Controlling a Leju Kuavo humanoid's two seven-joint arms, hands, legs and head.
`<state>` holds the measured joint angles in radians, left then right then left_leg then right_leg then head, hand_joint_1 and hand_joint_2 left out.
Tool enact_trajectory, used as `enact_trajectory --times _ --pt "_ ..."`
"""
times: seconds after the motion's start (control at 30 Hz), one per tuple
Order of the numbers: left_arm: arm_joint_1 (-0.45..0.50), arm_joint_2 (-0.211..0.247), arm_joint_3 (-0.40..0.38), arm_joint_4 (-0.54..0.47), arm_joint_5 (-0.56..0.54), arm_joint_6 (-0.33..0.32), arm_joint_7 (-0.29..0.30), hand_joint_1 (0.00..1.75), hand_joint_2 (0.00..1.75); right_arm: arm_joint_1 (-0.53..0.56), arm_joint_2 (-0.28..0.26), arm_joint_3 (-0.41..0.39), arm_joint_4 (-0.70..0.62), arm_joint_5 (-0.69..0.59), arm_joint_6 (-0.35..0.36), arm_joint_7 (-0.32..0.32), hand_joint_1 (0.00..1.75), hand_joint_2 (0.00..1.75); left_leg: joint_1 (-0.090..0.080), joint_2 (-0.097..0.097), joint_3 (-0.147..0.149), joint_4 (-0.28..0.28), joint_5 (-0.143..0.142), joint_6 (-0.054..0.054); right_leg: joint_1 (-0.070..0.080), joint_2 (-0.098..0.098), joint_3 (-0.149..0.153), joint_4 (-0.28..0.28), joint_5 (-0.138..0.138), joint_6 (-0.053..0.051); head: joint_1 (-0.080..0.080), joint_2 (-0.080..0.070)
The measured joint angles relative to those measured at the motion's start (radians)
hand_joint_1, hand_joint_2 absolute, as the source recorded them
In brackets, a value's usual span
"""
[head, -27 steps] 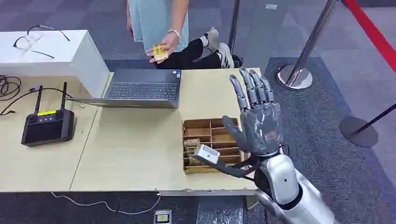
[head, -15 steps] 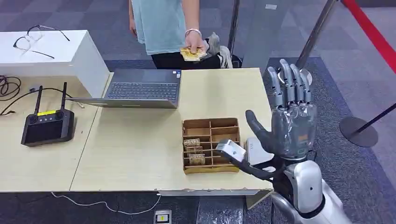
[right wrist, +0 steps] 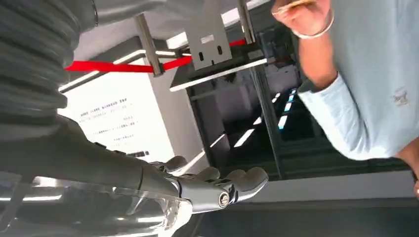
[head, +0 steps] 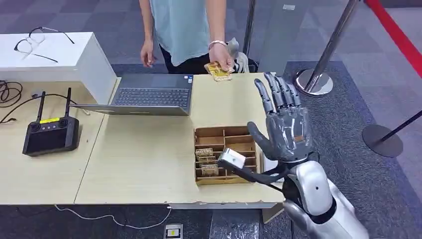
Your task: Pass the card to the sensor for recognition and then transmit it.
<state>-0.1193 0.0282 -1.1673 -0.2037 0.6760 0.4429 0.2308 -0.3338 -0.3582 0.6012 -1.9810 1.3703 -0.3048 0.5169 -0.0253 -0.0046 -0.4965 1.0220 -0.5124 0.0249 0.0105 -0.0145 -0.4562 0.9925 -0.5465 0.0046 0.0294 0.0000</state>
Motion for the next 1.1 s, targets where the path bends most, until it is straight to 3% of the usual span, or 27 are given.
enact_trajectory --times 0.3,0.77,1.1 --pt "-0.002 0.000 0.000 0.000 -0.013 -0.006 -0.001 0.00 0.00 -0.079 0.018 0.040 0.085 -0.038 0.021 -0.010 0.24 1.75 0.000 0.000 0.000 0.000 0.000 0.000 0.000 0.000 0.000 0.000 0.000 0.000 0.000 0.000" --pt "-0.003 0.001 -0.003 0.000 -0.027 -0.016 -0.011 0.00 0.00 -0.166 0.026 0.087 0.208 -0.069 0.051 -0.020 0.44 1.75 0.000 0.000 0.000 0.000 0.000 0.000 0.000 0.000 0.000 0.000 0.000 0.000 0.000 0.000" --pt "-0.003 0.001 -0.016 0.000 -0.029 -0.016 -0.011 0.00 0.00 -0.188 0.041 0.118 0.265 -0.071 0.052 -0.024 0.38 1.75 0.000 0.000 0.000 0.000 0.000 0.000 0.000 0.000 0.000 0.000 0.000 0.000 0.000 0.000"
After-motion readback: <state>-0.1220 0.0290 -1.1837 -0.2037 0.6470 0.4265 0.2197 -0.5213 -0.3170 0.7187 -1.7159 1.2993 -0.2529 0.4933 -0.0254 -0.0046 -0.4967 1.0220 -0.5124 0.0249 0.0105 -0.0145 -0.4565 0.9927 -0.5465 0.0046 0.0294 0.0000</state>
